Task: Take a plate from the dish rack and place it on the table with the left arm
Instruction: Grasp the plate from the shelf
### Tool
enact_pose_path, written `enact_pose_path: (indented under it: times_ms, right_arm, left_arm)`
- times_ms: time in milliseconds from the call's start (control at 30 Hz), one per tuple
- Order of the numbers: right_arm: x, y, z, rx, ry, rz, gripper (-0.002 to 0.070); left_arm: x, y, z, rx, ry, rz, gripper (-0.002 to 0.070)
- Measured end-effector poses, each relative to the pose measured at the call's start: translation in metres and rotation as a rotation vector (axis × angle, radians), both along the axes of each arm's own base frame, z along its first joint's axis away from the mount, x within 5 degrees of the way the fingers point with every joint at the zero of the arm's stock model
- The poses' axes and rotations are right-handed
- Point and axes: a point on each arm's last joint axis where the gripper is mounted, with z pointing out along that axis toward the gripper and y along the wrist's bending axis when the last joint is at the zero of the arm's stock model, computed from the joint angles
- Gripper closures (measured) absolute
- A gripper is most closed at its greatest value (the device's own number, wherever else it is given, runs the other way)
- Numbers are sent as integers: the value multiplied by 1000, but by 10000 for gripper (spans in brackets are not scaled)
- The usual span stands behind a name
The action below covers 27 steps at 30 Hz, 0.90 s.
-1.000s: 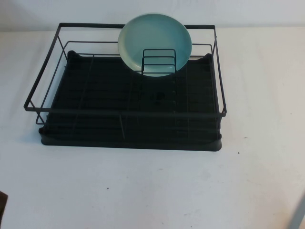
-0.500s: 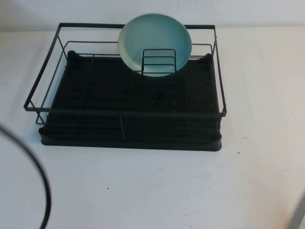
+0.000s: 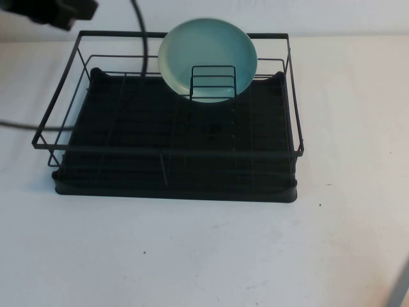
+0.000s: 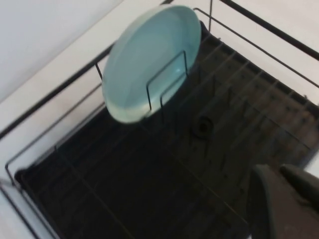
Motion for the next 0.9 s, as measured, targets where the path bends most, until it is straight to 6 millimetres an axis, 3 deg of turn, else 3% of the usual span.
enact_pose_path:
  times_ms: [167,233,300,467,533,700,900]
  right_arm:
    - [0,0,0,0,0,0,696]
    - [0,0,0,0,0,0,696]
    - [0,0,0,0,0,0,696]
    - [0,0,0,0,0,0,696]
    - [0,0,0,0,0,0,696]
    - [0,0,0,0,0,0,696]
    - [0,0,0,0,0,0,696]
  left_arm:
    - [62,-26,-19,6,-10,-47,671]
    - [80,-38,-28,23,-21,-84,631]
    - [98,-51,-41,42,-35,-127,558]
    - [131,-83,-68,52,-135,-178,262]
    - [140,-92,-76,74,-200,-199,199]
    - [156,-113,-96,128,-333,-253,152]
    - [170,-122,-114,119,-383,-229,148]
